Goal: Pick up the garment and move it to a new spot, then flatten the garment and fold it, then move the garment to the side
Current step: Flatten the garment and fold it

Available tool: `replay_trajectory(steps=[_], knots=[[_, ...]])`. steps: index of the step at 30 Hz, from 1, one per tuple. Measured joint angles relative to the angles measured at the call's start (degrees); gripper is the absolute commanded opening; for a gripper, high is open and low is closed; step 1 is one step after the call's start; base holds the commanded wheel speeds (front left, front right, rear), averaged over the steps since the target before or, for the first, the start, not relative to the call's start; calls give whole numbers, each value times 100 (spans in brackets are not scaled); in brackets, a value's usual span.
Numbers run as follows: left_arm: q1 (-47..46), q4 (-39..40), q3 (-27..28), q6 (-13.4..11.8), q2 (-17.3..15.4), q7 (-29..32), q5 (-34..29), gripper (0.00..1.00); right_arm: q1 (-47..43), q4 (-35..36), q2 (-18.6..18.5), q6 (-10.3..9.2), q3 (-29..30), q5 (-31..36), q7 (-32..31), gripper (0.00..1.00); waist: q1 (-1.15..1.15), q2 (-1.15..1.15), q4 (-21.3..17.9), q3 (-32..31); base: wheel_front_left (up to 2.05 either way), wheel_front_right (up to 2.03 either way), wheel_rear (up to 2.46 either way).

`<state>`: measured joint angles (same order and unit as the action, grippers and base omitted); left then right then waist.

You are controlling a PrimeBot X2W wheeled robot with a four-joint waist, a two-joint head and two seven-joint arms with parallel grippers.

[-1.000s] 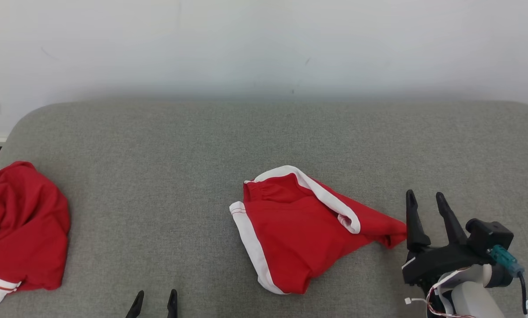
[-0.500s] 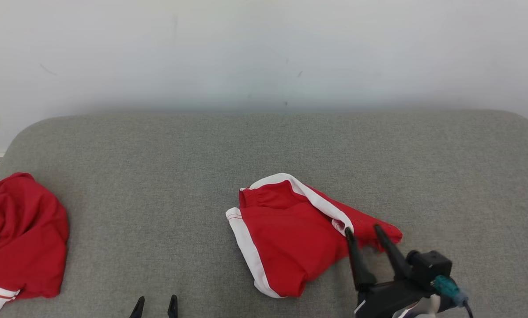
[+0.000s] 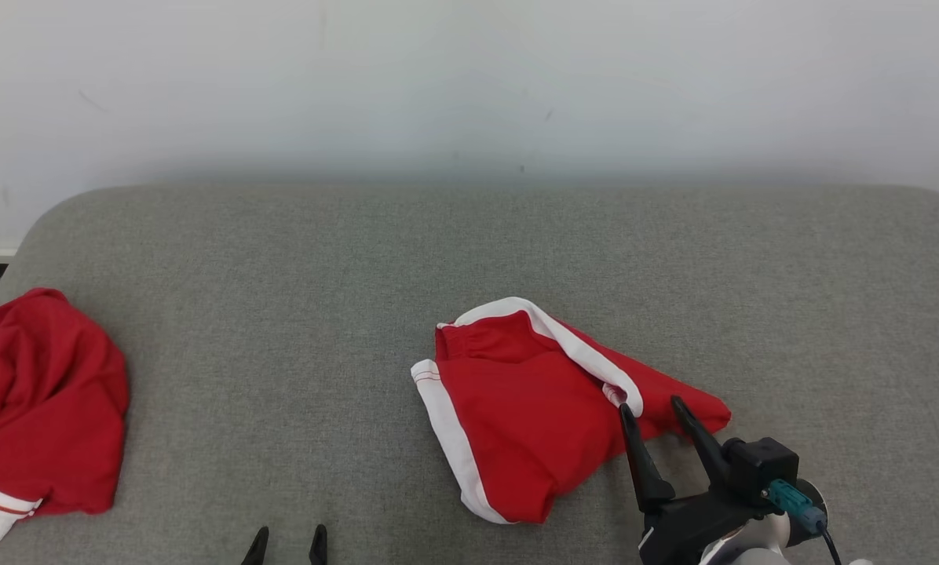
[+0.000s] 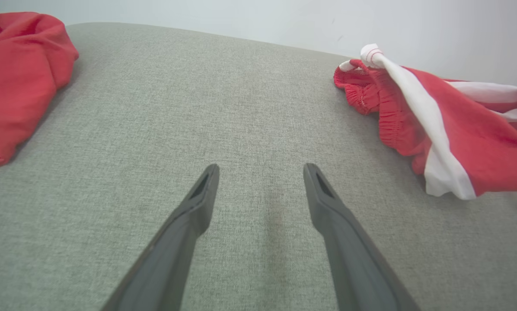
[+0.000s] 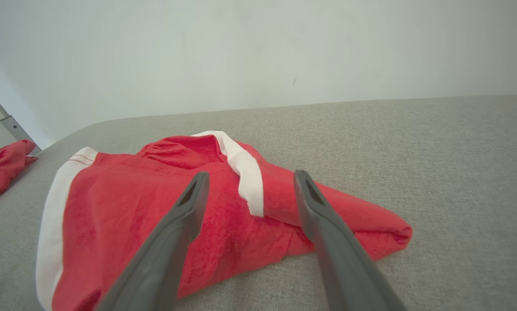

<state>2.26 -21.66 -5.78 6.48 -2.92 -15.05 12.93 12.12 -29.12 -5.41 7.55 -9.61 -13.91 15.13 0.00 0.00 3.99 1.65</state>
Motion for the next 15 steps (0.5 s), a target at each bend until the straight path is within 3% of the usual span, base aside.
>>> replay_trajectory(steps=[5, 7, 9, 10, 11, 15], knots=[[-37, -4, -100, -41, 1, 0, 37, 100, 216, -283, -43, 0, 93, 179, 0, 100, 0, 0, 115, 110, 0, 0, 0], [-47, -4, -108, -42, 0, 0, 46, 100, 289, -435, -52, 0, 136, 278, -1, 93, 0, 0, 168, 148, 0, 0, 0], [-50, -3, -123, -43, 0, 0, 54, 100, 350, -578, -58, 0, 180, 368, -1, 66, 0, 0, 223, 183, 0, 0, 0], [-51, -2, -127, -44, 0, 0, 63, 100, 392, -642, -58, 0, 198, 397, -1, 45, 0, 0, 249, 202, 0, 0, 0], [-52, -1, -124, -45, 0, 0, 65, 100, 442, -682, -59, 0, 215, 403, -1, 0, 0, 0, 273, 223, 0, 0, 0], [-115, 14, -166, -52, 0, 0, 80, 100, 667, -558, -108, 0, 352, 410, -1, 0, 0, 0, 349, 314, 0, 0, 0]])
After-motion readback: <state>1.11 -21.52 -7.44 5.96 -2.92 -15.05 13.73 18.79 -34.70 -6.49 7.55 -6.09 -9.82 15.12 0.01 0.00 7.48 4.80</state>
